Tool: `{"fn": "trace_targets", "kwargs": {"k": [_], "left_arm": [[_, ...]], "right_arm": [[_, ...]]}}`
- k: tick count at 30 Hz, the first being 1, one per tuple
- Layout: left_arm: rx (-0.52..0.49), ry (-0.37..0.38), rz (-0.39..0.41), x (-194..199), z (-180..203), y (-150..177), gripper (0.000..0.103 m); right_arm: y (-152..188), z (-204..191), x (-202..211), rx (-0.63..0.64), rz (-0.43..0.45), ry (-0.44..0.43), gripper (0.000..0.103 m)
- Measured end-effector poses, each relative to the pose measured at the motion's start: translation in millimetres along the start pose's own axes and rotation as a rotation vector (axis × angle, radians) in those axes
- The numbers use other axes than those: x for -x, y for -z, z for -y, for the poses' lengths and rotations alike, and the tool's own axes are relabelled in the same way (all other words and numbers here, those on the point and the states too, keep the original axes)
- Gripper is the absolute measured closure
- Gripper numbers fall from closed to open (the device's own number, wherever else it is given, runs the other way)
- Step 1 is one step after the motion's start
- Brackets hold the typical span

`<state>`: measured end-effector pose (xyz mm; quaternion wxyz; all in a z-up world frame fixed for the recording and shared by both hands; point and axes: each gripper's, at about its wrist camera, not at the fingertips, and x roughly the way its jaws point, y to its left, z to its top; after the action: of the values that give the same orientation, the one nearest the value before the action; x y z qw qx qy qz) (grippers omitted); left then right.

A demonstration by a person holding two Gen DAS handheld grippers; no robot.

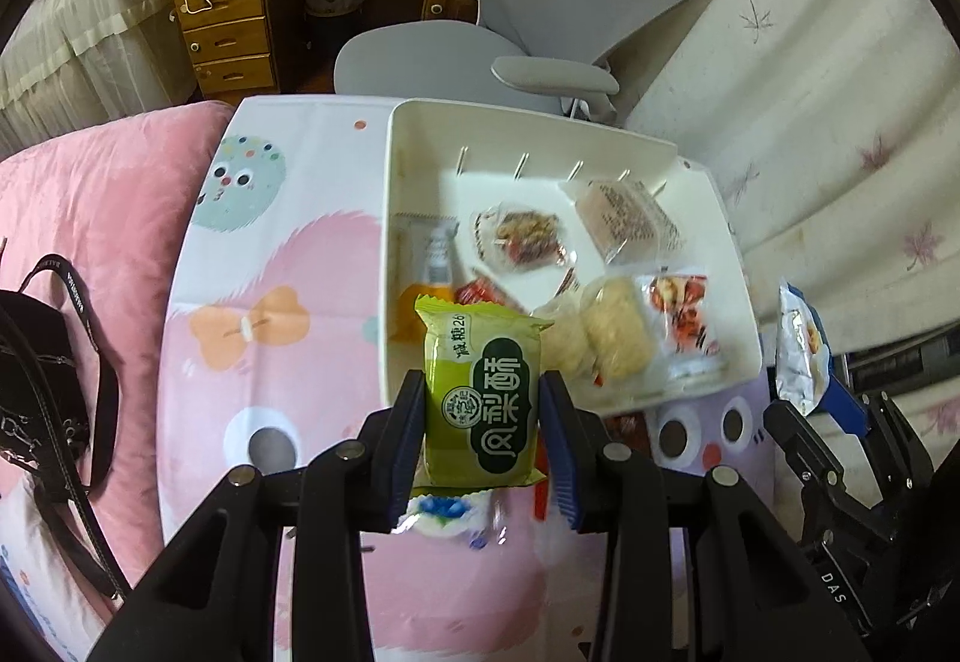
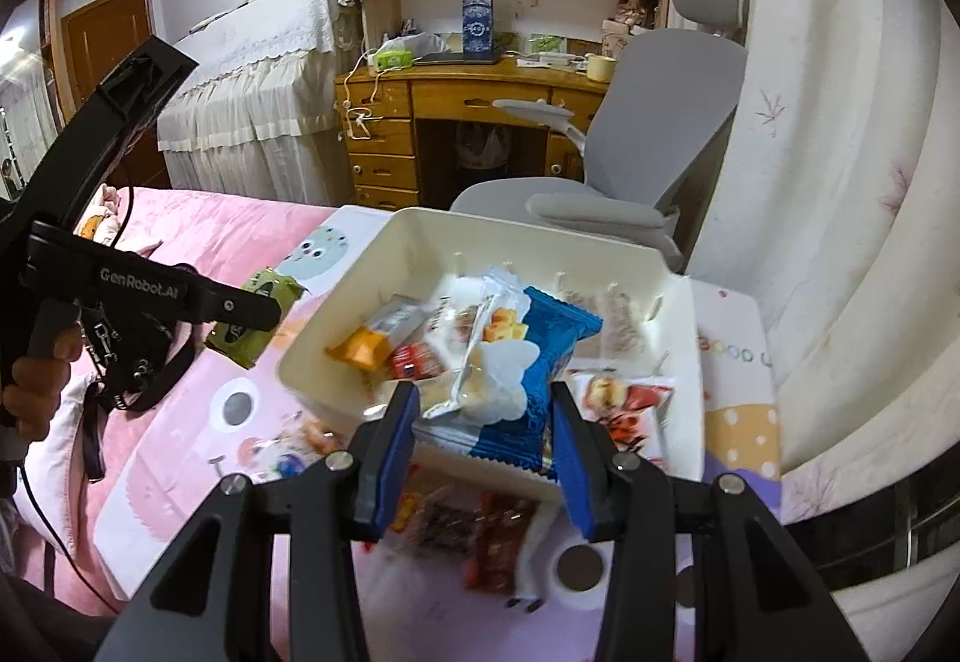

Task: Organize snacks
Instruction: 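Carry both packets into the white tray and open both tools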

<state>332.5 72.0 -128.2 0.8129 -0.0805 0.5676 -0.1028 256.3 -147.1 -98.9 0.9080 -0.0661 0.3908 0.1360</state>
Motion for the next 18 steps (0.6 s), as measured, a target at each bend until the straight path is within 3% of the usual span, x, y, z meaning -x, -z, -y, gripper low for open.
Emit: {"fn": "trace_targets", "kwargs": {"k": [12, 16, 18], "left_arm": [[0.004, 0.004, 0.000, -22, 34, -24, 0.066], [-0.003, 0.003, -0.007, -24, 37, -27, 0.051], [-0.005, -0.004, -0.010, -23, 37, -27, 0.049]], "right_arm": [[2, 53, -27, -0.034, -0.046, -0.004, 0.060], [3, 59, -30, -0.052, -0.054, -0.005, 0.059], [4, 60, -31, -0.059, -0.056, -0.005, 0.059]]}}
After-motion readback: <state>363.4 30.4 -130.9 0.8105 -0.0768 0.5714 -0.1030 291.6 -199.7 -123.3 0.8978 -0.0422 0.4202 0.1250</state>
